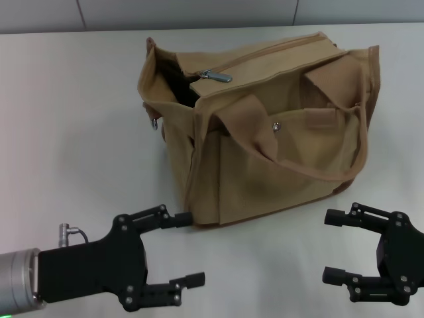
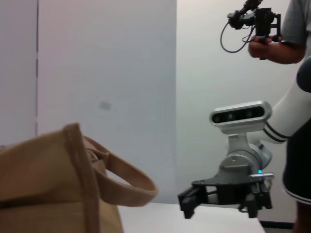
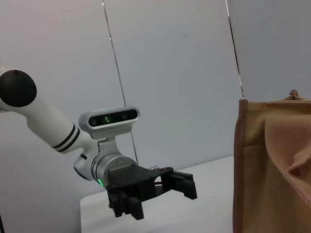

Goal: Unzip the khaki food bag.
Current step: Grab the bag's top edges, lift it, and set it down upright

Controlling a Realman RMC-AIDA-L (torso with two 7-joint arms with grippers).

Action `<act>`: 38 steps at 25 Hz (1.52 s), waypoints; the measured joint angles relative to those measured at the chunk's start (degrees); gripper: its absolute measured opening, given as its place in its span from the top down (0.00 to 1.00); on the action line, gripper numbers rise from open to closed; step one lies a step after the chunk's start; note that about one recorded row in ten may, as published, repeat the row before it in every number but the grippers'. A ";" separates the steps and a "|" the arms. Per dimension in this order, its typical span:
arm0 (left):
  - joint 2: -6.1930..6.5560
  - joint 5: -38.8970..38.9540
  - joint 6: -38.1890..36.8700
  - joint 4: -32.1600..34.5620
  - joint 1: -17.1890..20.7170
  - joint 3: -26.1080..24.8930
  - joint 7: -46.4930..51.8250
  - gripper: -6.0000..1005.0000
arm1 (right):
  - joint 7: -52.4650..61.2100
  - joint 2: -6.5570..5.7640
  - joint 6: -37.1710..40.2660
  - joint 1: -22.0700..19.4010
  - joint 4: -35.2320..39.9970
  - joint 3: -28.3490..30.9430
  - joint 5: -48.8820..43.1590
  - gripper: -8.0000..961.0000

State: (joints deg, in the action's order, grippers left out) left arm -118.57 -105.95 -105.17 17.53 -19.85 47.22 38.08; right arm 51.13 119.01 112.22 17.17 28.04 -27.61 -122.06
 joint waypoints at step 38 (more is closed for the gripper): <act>-0.60 10.96 19.33 -29.67 -7.55 -24.22 -24.92 0.34 | -0.20 0.14 -2.10 -0.18 -0.36 1.43 0.68 0.13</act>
State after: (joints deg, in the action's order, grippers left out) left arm -119.18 -94.99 -85.83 -12.14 -27.40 22.99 13.16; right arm 50.93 119.15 110.12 16.99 27.68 -26.18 -121.39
